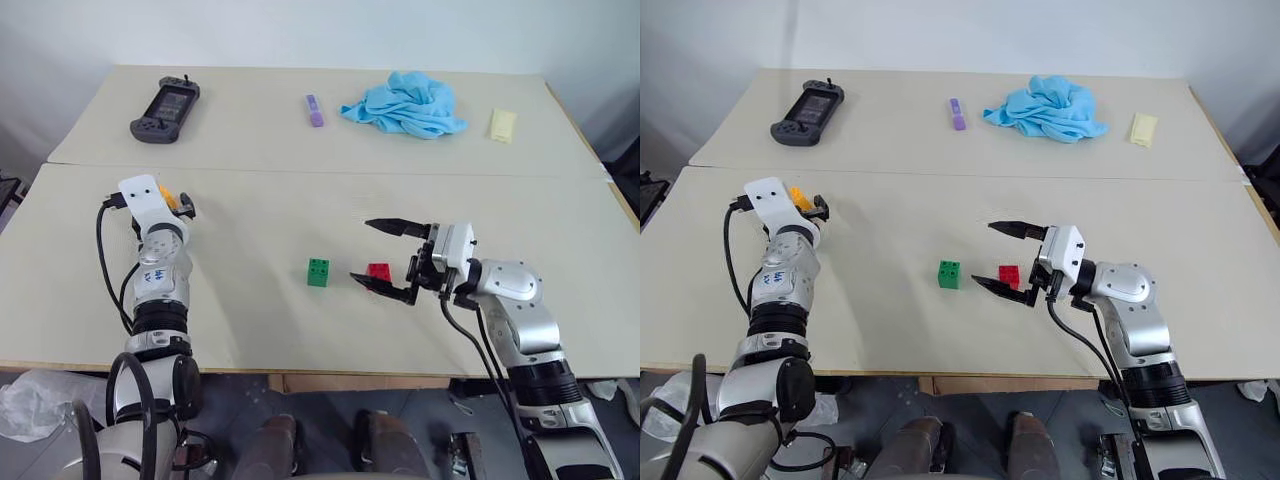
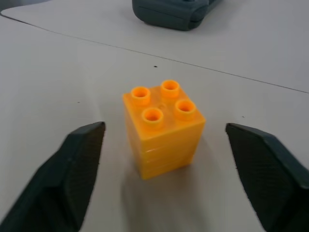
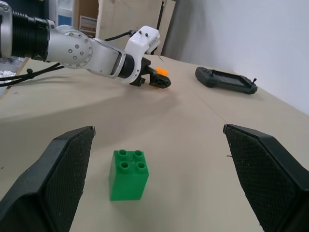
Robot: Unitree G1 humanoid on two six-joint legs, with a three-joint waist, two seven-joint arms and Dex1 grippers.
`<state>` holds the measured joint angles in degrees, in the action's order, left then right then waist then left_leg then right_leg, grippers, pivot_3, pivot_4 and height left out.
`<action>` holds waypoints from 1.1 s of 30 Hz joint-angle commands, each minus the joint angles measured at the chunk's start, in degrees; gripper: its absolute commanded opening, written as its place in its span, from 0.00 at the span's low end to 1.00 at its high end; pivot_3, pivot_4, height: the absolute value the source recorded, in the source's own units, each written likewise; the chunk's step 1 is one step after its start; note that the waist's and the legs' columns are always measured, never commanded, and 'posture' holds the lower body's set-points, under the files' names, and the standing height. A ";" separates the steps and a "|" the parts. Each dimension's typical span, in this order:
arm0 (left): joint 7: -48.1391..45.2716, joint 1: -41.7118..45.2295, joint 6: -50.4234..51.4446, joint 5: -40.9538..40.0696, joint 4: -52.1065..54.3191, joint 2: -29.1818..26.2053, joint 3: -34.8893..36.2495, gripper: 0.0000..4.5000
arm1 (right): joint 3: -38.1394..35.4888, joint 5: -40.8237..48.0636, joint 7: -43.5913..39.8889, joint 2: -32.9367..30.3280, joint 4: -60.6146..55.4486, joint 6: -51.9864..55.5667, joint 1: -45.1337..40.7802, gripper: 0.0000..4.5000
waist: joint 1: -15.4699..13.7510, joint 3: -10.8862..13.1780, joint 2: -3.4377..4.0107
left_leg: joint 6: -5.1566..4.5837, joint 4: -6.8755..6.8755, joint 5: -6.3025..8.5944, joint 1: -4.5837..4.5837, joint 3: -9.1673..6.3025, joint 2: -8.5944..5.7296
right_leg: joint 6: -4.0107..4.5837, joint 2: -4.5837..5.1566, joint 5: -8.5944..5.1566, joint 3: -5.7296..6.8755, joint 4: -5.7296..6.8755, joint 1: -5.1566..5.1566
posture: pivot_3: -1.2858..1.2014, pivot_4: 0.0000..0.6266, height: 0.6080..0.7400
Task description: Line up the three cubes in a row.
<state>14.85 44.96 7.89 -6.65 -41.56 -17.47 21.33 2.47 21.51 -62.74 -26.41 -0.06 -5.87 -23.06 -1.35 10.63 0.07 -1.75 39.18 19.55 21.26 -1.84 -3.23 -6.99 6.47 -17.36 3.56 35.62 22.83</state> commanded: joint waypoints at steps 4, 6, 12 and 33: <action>-1.36 1.08 -1.48 0.21 0.87 -1.30 -0.92 0.45 | -0.62 0.53 0.95 -0.22 -2.18 -0.12 0.31 1.00 | 0.02 0.00 0.00 | 0.01 0.00 0.00 0.00 0.00 0.01 | 0.00 0.00 0.00 0.00 0.00 0.00 | 0.52 0.24 1.00; -3.29 0.75 -2.00 0.54 1.08 -1.88 -1.77 0.33 | -0.51 0.41 1.21 -0.04 -2.06 -0.28 0.34 1.00 | 0.03 0.00 0.00 | 0.00 0.00 0.00 0.00 0.00 0.01 | 0.00 0.00 0.00 0.00 0.00 0.00 | 0.52 0.24 1.00; -32.11 -4.21 -6.50 -7.74 8.84 -7.55 -3.66 0.33 | -0.70 0.00 2.32 -0.46 -3.14 -0.18 1.65 1.00 | 0.25 0.00 0.00 | 0.00 -0.02 0.00 0.00 0.00 0.01 | 0.00 0.01 0.00 0.03 0.00 0.01 | 0.52 0.24 1.00; -102.29 4.81 -26.99 -4.61 -14.20 -16.21 -24.16 0.33 | -10.21 5.47 5.48 -12.03 -19.84 9.10 15.95 1.00 | 0.04 0.04 0.03 | -0.16 -0.01 -0.05 0.07 0.07 -0.01 | -0.01 -0.02 0.00 0.06 -0.07 -0.05 | 0.52 0.24 1.00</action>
<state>-85.92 48.50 -16.84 -12.32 -53.91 -33.25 -3.04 -6.41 25.88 -58.00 -38.14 -17.33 2.95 -7.65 -1.31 10.67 0.10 -1.92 39.17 19.50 21.33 -1.77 -3.23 -7.00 6.45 -17.35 3.62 35.56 22.79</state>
